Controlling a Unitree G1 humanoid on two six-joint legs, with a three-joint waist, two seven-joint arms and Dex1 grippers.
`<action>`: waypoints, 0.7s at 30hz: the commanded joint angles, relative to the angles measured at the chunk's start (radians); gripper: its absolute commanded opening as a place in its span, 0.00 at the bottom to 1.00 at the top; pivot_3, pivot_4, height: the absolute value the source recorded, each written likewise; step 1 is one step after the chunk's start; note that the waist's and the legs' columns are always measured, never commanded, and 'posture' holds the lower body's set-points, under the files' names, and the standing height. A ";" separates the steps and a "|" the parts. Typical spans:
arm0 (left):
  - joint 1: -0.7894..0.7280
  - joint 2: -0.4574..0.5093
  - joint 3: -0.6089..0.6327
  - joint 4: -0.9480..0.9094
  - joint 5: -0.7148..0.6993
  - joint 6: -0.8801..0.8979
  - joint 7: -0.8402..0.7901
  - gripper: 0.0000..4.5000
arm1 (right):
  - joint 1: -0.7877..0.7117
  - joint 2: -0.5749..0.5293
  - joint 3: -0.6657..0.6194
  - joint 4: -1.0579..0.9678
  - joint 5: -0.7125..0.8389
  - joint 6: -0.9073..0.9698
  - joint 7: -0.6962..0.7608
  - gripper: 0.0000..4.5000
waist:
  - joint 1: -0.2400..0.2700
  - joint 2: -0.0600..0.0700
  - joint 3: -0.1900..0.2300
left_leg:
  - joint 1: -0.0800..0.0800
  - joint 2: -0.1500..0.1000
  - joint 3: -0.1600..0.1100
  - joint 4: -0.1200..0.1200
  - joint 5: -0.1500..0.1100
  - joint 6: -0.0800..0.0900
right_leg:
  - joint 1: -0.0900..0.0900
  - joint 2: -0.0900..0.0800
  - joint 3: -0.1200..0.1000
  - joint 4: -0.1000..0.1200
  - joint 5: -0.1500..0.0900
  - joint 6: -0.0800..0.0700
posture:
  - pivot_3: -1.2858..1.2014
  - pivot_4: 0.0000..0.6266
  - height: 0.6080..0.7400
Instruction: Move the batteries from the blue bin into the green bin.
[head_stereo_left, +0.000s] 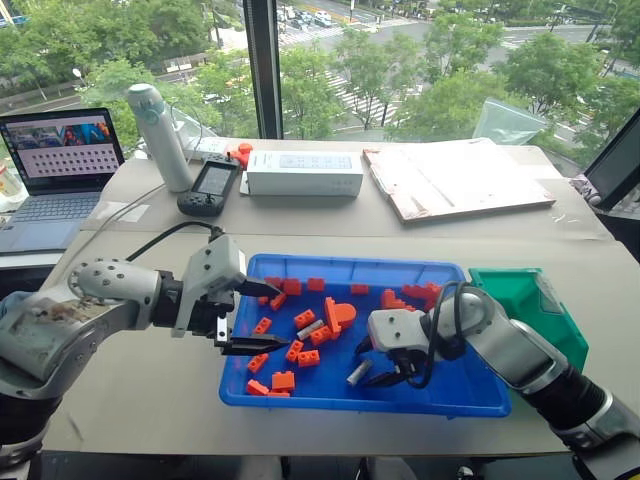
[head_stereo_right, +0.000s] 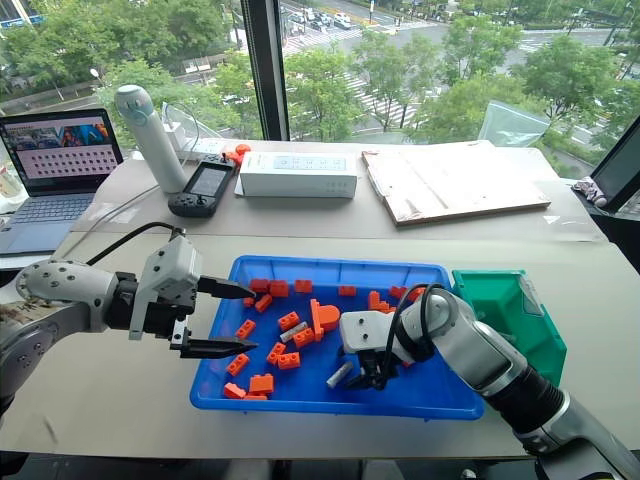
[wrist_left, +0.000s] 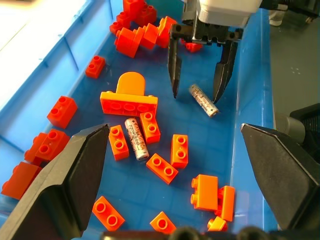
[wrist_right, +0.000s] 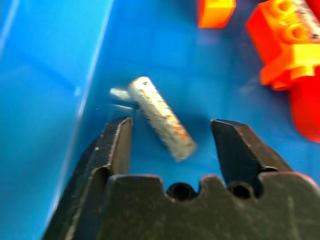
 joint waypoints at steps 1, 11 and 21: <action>-0.017 -0.001 0.018 -0.018 -0.013 -0.007 0.004 1.00 | -0.005 0.003 -0.014 -0.016 0.009 0.035 0.009 0.30 | -0.001 0.000 0.000 | 0.000 0.000 0.000 0.000 0.000 0.000 | 0.000 0.000 0.000 0.000 0.000 0.000 | 0.52 0.24 1.00; -0.046 -0.036 -0.016 0.020 -0.010 -0.036 -0.037 1.00 | -0.154 -0.184 -0.430 0.068 0.324 0.379 0.081 0.06 | 0.007 0.000 0.000 | 0.000 0.000 0.000 0.000 0.000 0.000 | 0.000 -0.001 0.000 0.000 0.000 0.000 | 0.52 0.24 1.00; -0.137 -0.096 -0.076 0.101 0.015 -0.084 -0.114 1.00 | 0.030 -0.563 -0.612 0.253 0.279 0.313 0.132 0.06 | 0.001 0.000 0.000 | -0.001 -0.001 0.001 -0.003 0.001 0.002 | 0.001 -0.002 0.001 -0.001 -0.001 -0.001 | 0.52 0.24 1.00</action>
